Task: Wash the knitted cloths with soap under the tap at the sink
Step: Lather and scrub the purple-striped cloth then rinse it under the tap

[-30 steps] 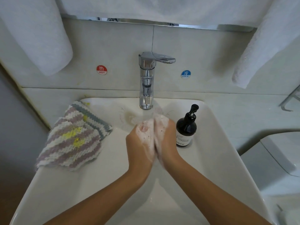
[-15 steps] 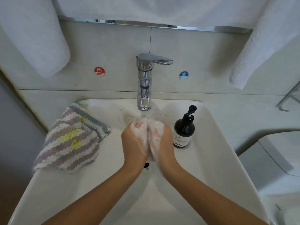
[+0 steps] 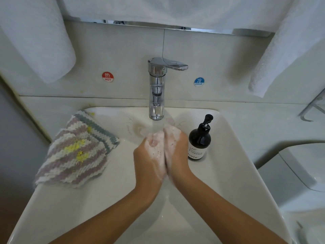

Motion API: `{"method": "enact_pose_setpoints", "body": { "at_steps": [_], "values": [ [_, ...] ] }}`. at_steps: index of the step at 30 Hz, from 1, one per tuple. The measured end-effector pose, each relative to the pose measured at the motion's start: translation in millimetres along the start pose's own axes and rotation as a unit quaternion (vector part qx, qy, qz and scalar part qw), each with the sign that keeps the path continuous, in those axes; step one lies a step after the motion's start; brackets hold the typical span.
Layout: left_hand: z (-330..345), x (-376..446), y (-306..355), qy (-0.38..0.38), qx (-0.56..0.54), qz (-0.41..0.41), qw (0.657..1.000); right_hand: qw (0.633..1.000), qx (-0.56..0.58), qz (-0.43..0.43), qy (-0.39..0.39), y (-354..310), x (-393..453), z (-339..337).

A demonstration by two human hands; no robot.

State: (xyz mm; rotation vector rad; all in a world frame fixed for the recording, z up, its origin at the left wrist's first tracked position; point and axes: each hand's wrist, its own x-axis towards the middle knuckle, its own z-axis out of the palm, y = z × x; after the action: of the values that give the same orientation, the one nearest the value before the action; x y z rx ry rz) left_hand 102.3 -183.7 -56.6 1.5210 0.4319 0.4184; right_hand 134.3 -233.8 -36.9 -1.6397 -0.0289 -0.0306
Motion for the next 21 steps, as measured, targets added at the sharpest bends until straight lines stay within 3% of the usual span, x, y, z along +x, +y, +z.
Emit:
{"method": "enact_pose_setpoints", "body": {
  "at_steps": [3,8,13,18,21],
  "values": [
    [2,-5,8,-0.008,0.005,0.023,1.0,1.0,-0.006,0.002,0.019,6,-7,1],
    [-9,12,2,0.022,0.042,0.055,0.997,0.994,-0.045,-0.044,-0.089,-3,-34,-8],
    [1,-15,15,-0.017,0.005,0.054,0.998,0.999,0.004,-0.004,0.045,-4,4,0],
    [-1,5,16,-0.011,0.031,0.117,0.993,0.997,-0.074,-0.016,-0.035,-1,-1,-9],
    [-7,18,20,0.027,0.025,0.121,0.992,0.979,-0.173,-0.078,-0.079,-17,4,-19]
  ]
}}
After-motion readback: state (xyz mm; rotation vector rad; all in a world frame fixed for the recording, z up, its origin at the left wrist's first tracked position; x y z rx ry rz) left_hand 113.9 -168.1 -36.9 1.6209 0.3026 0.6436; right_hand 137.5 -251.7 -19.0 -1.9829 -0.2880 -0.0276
